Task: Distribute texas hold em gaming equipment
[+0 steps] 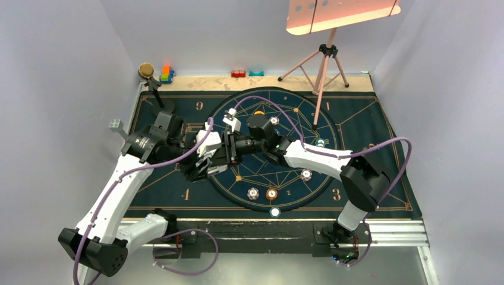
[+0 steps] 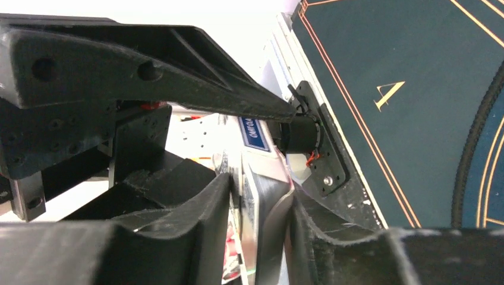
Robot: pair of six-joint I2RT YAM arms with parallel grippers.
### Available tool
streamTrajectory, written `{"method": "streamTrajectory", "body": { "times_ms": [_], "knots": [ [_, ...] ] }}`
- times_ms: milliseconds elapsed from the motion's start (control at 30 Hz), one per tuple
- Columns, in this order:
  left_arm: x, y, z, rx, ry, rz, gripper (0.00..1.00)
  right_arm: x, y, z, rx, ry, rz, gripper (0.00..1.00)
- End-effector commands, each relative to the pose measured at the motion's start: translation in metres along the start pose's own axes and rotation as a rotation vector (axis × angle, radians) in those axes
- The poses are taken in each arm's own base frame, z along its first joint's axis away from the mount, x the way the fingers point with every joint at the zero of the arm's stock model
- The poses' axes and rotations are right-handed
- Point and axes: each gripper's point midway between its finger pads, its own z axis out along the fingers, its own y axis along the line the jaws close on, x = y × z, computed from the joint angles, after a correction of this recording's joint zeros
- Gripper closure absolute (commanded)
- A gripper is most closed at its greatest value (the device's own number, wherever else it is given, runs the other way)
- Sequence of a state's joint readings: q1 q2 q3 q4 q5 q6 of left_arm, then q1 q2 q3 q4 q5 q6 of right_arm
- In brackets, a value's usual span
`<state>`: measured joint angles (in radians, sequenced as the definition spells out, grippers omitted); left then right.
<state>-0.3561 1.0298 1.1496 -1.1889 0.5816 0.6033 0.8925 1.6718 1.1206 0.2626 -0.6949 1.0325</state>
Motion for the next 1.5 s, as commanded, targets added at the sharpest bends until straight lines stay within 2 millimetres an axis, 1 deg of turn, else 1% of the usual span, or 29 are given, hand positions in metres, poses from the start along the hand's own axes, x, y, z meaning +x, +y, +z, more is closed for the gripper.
{"method": "streamTrajectory", "body": {
  "times_ms": [0,33,67,100,167,200,233,400,467,633,700,767,867,967,1033,1133,1267,1367,1467],
  "knots": [
    [-0.022,0.019,-0.003,-0.066,-0.048,0.044,0.37,-0.005,0.031,0.004,-0.098,0.009,-0.023,0.69],
    [-0.022,0.02,-0.002,-0.071,-0.047,0.047,0.31,-0.004,0.03,0.004,-0.1,0.009,-0.019,0.76],
    [-0.021,0.022,-0.001,-0.076,-0.043,0.048,0.23,-0.004,0.03,0.004,-0.103,0.006,-0.014,0.8],
    [-0.02,0.023,0.0,-0.074,-0.038,0.049,0.18,-0.004,0.029,0.004,-0.103,0.003,-0.009,0.85],
    [-0.017,0.023,0.001,-0.07,-0.025,0.059,0.1,-0.005,0.029,0.004,-0.1,-0.002,-0.003,0.89],
    [-0.014,0.022,0.003,-0.066,-0.018,0.062,0.03,-0.005,0.029,0.004,-0.097,-0.004,0.0,0.9],
    [-0.012,0.022,0.004,-0.067,-0.01,0.072,0.0,-0.005,0.028,0.004,-0.093,-0.005,0.001,0.9],
    [0.0,0.02,0.008,-0.089,0.021,0.123,0.0,-0.006,0.023,0.005,-0.072,-0.01,0.012,0.9],
    [0.005,0.02,0.008,-0.105,0.029,0.139,0.04,-0.006,0.023,0.005,-0.069,-0.007,0.011,0.9],
    [0.02,0.02,0.007,-0.126,0.068,0.176,0.18,-0.007,0.022,0.005,-0.056,-0.006,0.012,0.89],
    [0.023,0.02,0.006,-0.134,0.073,0.186,0.24,-0.008,0.021,0.006,-0.05,-0.008,0.013,0.89],
    [0.021,0.02,0.005,-0.14,0.063,0.194,0.31,-0.008,0.019,0.007,-0.046,-0.01,0.015,0.83],
    [0.016,0.019,0.002,-0.142,0.044,0.196,0.46,-0.009,0.018,0.007,-0.04,-0.012,0.02,0.67],
    [0.014,0.016,0.001,-0.137,0.031,0.192,0.56,-0.008,0.017,0.005,-0.024,-0.009,0.012,0.58],
    [0.014,0.013,0.001,-0.128,0.024,0.187,0.58,-0.01,0.014,0.001,0.0,-0.019,0.006,0.54],
    [0.016,0.006,0.001,-0.103,0.022,0.168,0.64,-0.013,0.004,-0.008,0.048,-0.034,0.001,0.51],
    [0.018,0.002,0.001,-0.088,0.023,0.157,0.65,-0.015,-0.005,-0.022,0.074,-0.062,0.006,0.5],
    [0.019,0.001,0.002,-0.079,0.024,0.152,0.66,-0.016,-0.005,-0.027,0.074,-0.072,0.005,0.5],
    [0.018,0.0,0.002,-0.069,0.026,0.142,0.7,-0.017,-0.003,-0.027,0.072,-0.074,-0.001,0.5]
  ]
}}
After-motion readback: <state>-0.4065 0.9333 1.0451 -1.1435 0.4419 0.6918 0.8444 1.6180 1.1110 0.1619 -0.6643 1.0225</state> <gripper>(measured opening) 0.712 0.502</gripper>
